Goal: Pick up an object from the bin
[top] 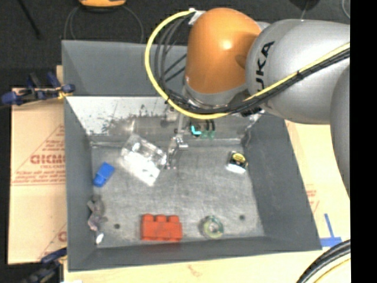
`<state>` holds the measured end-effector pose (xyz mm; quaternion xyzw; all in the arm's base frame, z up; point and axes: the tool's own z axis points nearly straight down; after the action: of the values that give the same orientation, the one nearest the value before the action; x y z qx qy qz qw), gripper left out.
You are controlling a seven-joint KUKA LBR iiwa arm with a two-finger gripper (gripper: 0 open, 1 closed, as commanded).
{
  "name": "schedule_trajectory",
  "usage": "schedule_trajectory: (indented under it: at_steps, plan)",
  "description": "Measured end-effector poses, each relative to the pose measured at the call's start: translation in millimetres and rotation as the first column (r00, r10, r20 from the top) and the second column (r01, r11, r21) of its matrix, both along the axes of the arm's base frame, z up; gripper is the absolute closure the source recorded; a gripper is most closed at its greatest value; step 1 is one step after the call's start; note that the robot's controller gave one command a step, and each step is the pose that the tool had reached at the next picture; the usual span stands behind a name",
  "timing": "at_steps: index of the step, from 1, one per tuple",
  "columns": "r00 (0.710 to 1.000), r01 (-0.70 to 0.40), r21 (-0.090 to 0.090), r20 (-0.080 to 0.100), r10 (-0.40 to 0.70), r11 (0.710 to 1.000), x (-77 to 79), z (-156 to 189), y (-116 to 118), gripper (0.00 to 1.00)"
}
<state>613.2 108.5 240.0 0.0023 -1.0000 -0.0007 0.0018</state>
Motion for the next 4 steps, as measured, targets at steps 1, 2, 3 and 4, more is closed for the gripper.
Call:
schedule_trajectory:
  at_steps: [1, 2, 3, 4]
  plan:
    - [1.000, 0.018, 0.004, 0.024, -0.018, 1.000, 11.4, -122, -1, 0.00]
    - [1.000, 0.012, 0.001, 0.012, -0.012, 1.000, 9.3, -129, 0, 0.00]
    - [0.995, -0.101, -0.002, 0.014, 0.101, 0.995, 10.2, -133, 26, 0.00]
    - [0.958, -0.285, -0.005, 0.023, 0.285, 0.959, 25.6, -154, 21, 0.00]
